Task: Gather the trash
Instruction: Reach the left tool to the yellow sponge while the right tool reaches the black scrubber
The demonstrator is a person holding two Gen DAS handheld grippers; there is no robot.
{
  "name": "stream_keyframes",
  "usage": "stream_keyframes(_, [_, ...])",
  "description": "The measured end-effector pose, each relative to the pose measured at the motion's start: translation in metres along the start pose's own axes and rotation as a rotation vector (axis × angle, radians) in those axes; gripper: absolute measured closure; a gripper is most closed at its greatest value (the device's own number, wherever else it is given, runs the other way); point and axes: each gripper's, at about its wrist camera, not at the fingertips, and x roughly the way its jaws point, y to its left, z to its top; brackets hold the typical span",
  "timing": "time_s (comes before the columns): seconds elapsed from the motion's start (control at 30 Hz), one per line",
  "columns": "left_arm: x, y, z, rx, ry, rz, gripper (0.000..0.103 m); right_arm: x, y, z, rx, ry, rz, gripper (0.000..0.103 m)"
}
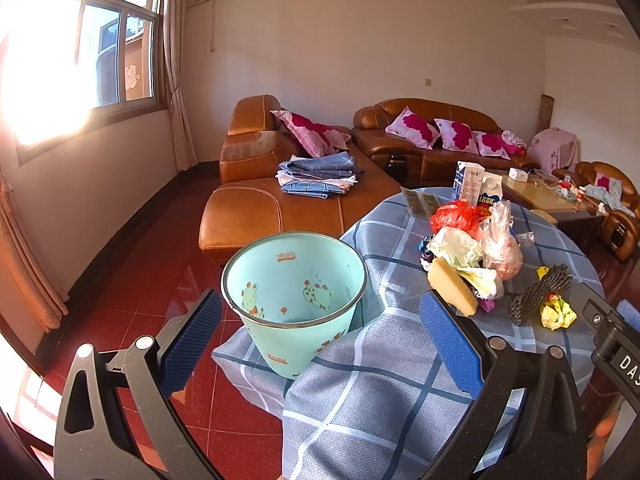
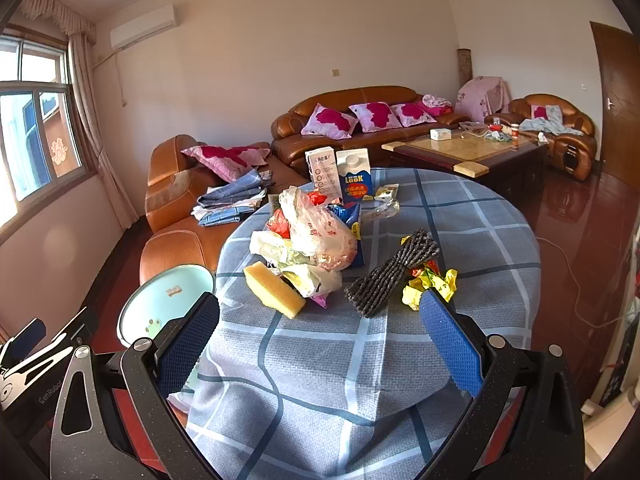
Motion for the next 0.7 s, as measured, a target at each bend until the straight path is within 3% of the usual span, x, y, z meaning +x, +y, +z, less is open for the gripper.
stream_keyframes(0.4, [0.024,-0.025,-0.014,0.047,0.054,-0.049,0.006,0.02,-0.019,-0.005,0.015,0.037,-0.044,0.005])
stream_keyframes(0.6, [0.049,-0.048,-0.025,0.081,0.116,-0.094,0.006,0.034,-0.051,-0.007,0.075,-0.017,-0.084,0.005])
stream_keyframes(0.7, [0.063,-0.055,-0.031,0.085,0.157,-0.111,0.006,0.04,-0.07,-0.007,0.075,0.009,-0.136,0.005])
